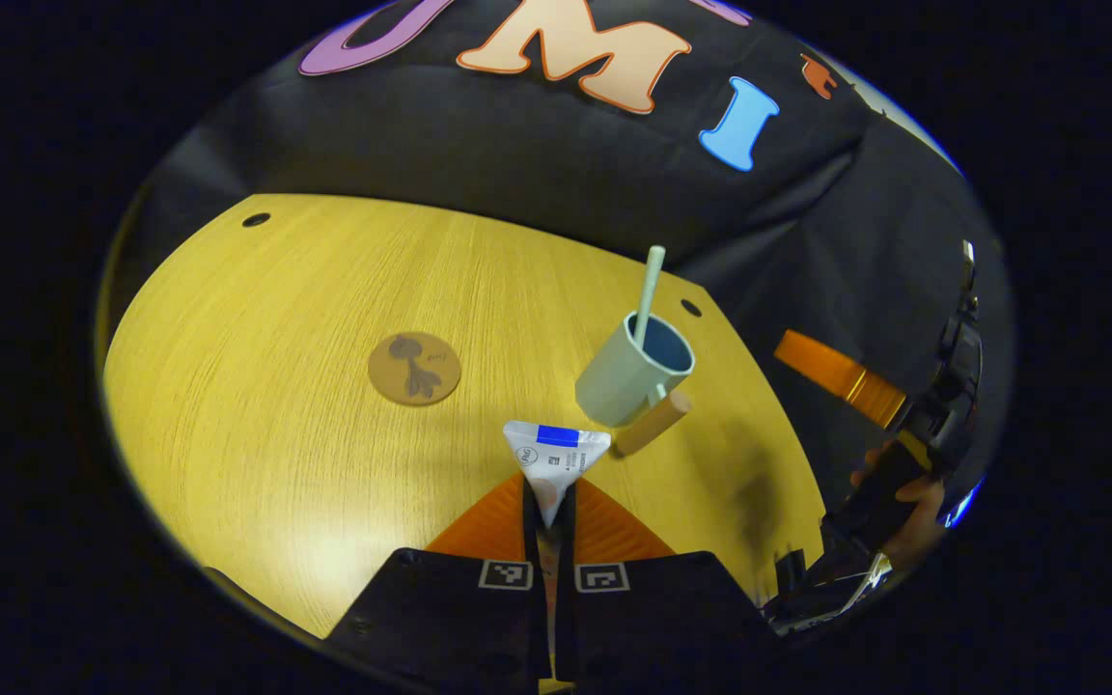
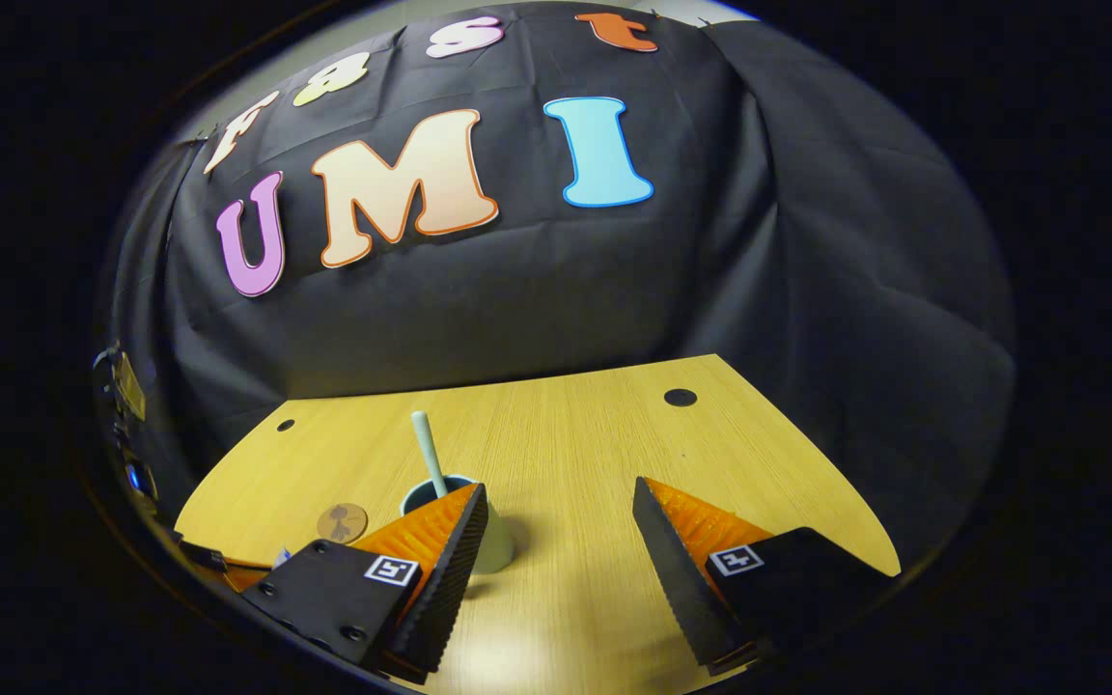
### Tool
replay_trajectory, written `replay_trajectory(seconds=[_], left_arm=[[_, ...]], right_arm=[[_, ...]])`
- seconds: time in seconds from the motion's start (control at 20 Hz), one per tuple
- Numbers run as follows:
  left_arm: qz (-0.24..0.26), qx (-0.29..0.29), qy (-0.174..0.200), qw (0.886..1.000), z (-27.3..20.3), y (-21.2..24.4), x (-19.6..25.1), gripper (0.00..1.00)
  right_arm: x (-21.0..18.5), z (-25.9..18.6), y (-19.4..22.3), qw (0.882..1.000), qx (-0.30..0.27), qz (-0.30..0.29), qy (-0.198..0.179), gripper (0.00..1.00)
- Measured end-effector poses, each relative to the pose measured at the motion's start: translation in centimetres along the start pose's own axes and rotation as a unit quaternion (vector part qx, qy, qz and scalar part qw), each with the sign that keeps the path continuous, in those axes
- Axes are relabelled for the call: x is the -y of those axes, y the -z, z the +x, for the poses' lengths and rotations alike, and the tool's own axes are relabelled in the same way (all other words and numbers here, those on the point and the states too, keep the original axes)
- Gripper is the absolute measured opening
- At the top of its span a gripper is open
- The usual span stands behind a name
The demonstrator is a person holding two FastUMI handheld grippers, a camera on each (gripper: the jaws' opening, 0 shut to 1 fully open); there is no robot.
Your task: Put the toothbrush and toothpaste on the desktop into the cup, then pick up the cup and place it on the coaster on the desktop.
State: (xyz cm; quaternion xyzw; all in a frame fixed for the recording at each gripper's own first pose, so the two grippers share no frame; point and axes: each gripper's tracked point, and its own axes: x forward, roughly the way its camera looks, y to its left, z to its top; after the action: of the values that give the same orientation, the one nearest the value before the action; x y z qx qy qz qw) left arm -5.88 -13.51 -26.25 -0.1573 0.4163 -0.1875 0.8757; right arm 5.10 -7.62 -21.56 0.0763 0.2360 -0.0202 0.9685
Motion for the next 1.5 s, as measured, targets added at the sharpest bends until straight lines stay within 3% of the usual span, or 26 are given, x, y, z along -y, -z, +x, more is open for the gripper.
replay_trajectory(seconds=[0.25, 0.6, 1.0, 1.25, 1.5], left_arm=[[0.023, 0.089, 0.038, 0.995, 0.4, -7.2, 3.3, 0.01], [0.046, 0.143, 0.099, 0.984, 3.5, -12.5, 8.1, 0.01], [0.135, 0.175, 0.163, 0.961, 8.4, -16.5, 13.6, 0.01], [0.130, 0.168, 0.186, 0.959, 11.1, -16.1, 14.8, 0.01], [0.125, 0.175, 0.169, 0.962, 12.8, -15.5, 13.7, 0.01]], right_arm=[[0.6, -1.6, 0.9, 1.000, -0.018, 0.013, -0.006, 0.93], [4.1, -4.7, 2.6, 0.999, -0.040, 0.009, 0.023, 0.93], [7.2, -7.4, 6.7, 0.993, -0.078, 0.027, 0.079, 0.93], [7.0, -8.1, 8.2, 0.990, -0.096, 0.027, 0.097, 0.93], [6.7, -8.3, 9.5, 0.988, -0.112, 0.032, 0.104, 0.93]])
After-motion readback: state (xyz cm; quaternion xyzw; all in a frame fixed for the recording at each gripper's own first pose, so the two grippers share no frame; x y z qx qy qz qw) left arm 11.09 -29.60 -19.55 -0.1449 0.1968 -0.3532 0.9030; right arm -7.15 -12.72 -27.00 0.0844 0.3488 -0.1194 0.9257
